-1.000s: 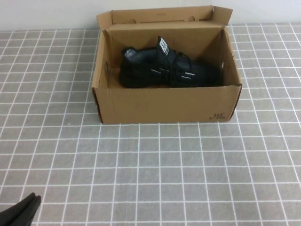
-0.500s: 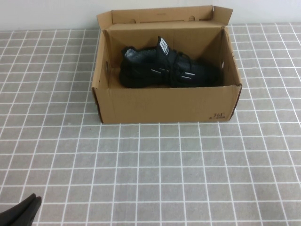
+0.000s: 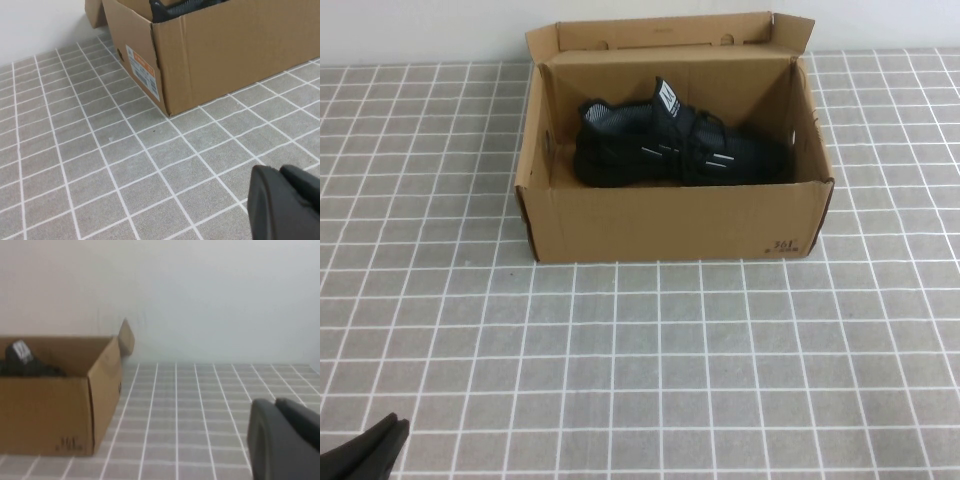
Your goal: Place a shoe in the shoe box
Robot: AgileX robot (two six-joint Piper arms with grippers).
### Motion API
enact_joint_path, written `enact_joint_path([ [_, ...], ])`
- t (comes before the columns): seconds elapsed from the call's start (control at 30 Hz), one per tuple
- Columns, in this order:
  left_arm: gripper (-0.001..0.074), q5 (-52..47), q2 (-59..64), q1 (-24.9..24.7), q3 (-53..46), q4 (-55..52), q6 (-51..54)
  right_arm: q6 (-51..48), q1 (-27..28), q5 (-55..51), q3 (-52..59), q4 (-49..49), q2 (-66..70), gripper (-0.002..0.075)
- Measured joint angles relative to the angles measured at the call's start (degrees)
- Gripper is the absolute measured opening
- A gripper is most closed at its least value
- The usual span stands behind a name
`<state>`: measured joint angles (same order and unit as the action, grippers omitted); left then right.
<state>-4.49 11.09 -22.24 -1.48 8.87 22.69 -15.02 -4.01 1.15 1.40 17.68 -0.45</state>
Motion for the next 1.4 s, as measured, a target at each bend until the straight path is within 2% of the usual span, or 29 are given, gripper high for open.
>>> enact_joint_path([
  [0.13,-0.0001,0.0,0.0,0.0,0.0,0.0,0.0,2.14,0.0,-6.09,0.0,-4.67,0.0,-0.0016],
  [0.4,-0.0001,-0.36,0.0,0.0,0.0,0.0,0.0,2.4,0.0,-19.73,0.05,-6.11,0.0,-0.0016],
  [1.27,-0.0001,0.56,0.0,0.0,0.0,-0.21,0.0,2.4,0.0,-20.53,0.05,-6.11,0.0,-0.0016],
  [1.4,-0.0001,5.57,-1.5,4.04,0.0,1.38,-3.78,2.4,0.0,-20.53,0.05,-6.11,0.0,-0.0016],
])
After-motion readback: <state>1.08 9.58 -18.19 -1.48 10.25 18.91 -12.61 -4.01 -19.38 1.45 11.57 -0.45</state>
